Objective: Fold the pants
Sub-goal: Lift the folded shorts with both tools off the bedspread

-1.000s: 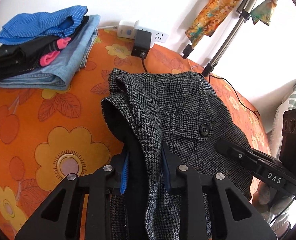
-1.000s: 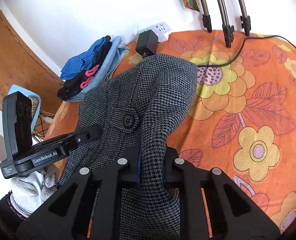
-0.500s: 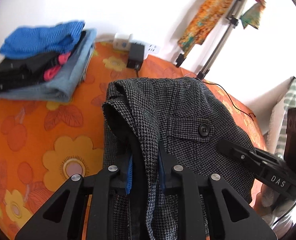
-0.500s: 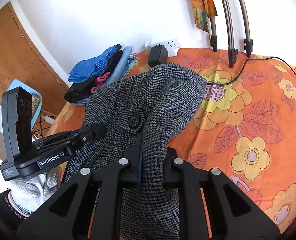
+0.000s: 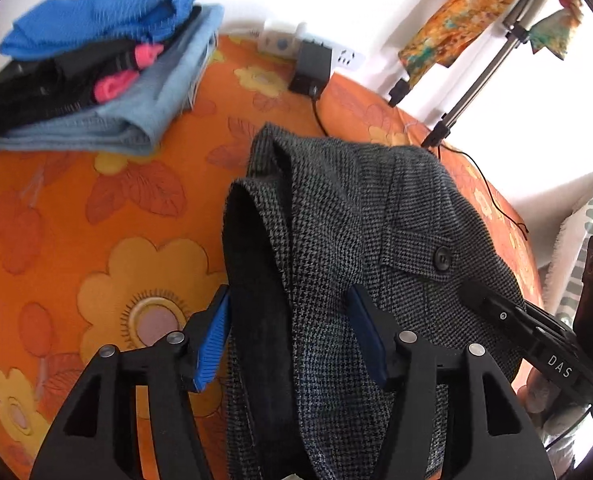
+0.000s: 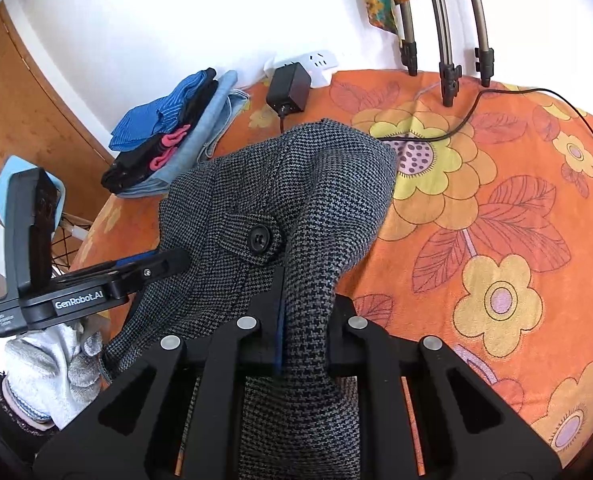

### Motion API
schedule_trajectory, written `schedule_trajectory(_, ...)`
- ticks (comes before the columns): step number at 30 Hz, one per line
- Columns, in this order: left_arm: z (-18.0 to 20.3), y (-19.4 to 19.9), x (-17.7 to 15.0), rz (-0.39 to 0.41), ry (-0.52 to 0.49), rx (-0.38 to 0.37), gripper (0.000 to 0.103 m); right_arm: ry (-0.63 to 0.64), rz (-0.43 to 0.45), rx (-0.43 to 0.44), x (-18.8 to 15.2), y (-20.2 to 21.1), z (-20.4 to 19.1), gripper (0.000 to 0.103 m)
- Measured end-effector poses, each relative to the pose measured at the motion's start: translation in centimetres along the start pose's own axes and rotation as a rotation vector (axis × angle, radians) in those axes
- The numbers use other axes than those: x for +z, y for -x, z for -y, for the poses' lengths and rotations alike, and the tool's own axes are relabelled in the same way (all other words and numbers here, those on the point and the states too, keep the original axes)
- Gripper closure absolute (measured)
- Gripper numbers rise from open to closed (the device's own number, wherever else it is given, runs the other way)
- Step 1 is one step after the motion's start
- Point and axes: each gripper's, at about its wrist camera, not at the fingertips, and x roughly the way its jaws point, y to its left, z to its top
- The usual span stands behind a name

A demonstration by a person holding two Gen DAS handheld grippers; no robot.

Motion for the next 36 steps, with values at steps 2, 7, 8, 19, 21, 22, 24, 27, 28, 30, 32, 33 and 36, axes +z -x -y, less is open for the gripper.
schedule_trajectory(2, 0.1, -0.3, 0.0, -0.011, -0.004, -0.015, 0.045, -0.006, -0.004, 0.002, 0.0, -0.1, 0.2, 0.089)
schedule_trajectory(7, 0.0, -0.6, 0.3, -0.011, 0.023, -0.051, 0.041, -0.016, -0.015, 0.009, -0.2, -0.5, 0.8, 0.088)
schedule_trajectory(8, 0.0, -0.6, 0.3, -0.013, 0.021, -0.053, 0.041, -0.013, -0.018, 0.011, -0.2, -0.6, 0.9, 0.088)
schedule_trajectory(19, 0.4, -0.7, 0.3, -0.006, 0.013, -0.072, 0.075, -0.067, -0.044, -0.02, -0.1, -1.5, 2.5, 0.044)
schedule_trajectory(21, 0.6, -0.8, 0.3, -0.003, 0.013, -0.07, 0.076, -0.097, -0.052, 0.011, -0.3, -1.9, 3.0, 0.044)
schedule_trajectory(22, 0.6, -0.8, 0.3, -0.002, 0.014, -0.07, 0.076, -0.101, -0.056, 0.024, -0.4, -2.0, 3.1, 0.044)
schedule_trajectory(24, 0.6, -0.7, 0.3, 0.001, 0.014, -0.069, 0.077, -0.09, -0.059, 0.042, -0.5, -2.1, 2.9, 0.063)
schedule_trajectory(27, 1.4, -0.4, 0.1, 0.021, -0.019, -0.03, 0.078, -0.07, -0.057, 0.06, -0.6, -2.1, 2.1, 0.078)
schedule_trajectory(28, 1.6, -0.3, 0.0, 0.029, -0.031, -0.017, 0.079, -0.046, -0.053, 0.049, -0.6, -2.0, 1.6, 0.08)
schedule_trajectory(30, 2.3, 0.1, -0.1, 0.05, -0.054, 0.005, 0.08, -0.023, -0.035, 0.031, -0.5, -1.6, 1.0, 0.085)
schedule_trajectory(32, 2.8, 0.6, -0.1, 0.07, -0.077, 0.015, 0.081, -0.018, -0.016, 0.027, -0.3, -0.9, 0.6, 0.087)
schedule_trajectory(33, 3.0, 0.9, -0.1, 0.075, -0.09, -0.004, 0.081, -0.015, -0.005, 0.025, -0.2, -0.4, 0.3, 0.088)
schedule_trajectory(36, 3.2, 1.8, 0.0, 0.095, -0.1, -0.015, 0.081, 0.032, 0.032, 0.004, 0.0, 0.9, -1.0, 0.088)
